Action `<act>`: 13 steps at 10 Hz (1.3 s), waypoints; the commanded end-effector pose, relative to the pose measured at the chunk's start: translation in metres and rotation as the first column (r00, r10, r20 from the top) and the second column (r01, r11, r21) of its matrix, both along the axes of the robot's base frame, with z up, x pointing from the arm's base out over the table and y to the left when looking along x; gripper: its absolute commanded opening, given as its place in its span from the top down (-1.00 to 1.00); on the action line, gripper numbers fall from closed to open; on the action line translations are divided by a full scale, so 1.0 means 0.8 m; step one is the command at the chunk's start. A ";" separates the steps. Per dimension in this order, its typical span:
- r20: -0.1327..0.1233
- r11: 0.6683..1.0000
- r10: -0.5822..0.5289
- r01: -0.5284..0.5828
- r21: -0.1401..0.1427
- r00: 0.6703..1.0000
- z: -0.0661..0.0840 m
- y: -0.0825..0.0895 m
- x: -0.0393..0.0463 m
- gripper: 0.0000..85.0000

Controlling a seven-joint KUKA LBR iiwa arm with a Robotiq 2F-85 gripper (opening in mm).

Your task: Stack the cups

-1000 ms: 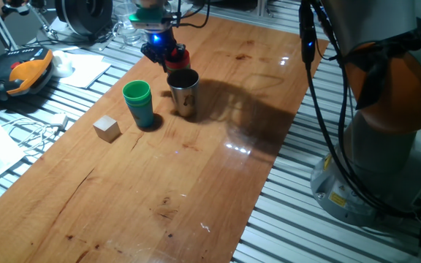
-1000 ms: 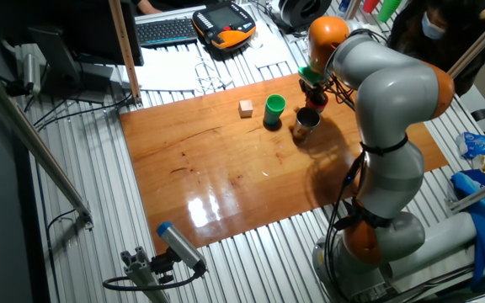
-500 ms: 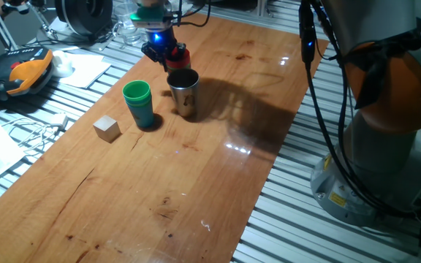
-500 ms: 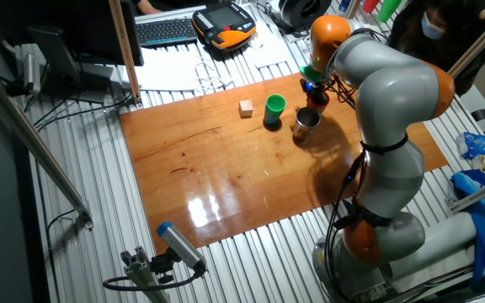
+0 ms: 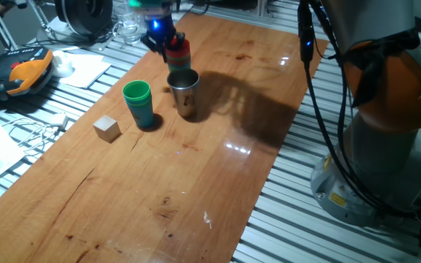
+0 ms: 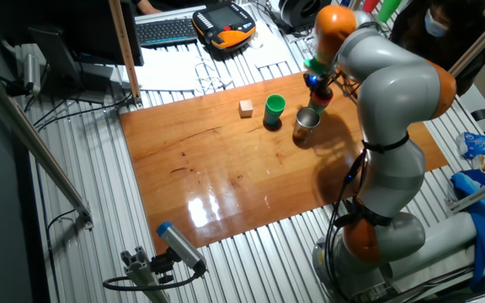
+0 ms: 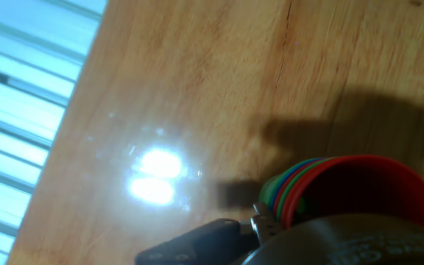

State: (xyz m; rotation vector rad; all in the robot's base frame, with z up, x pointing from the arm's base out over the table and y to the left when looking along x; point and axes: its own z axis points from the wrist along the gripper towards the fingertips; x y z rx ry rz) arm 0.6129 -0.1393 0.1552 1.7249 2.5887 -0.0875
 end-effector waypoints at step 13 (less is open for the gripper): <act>-0.122 0.996 -0.004 0.014 0.083 0.993 0.132 0.017 -0.026 1.00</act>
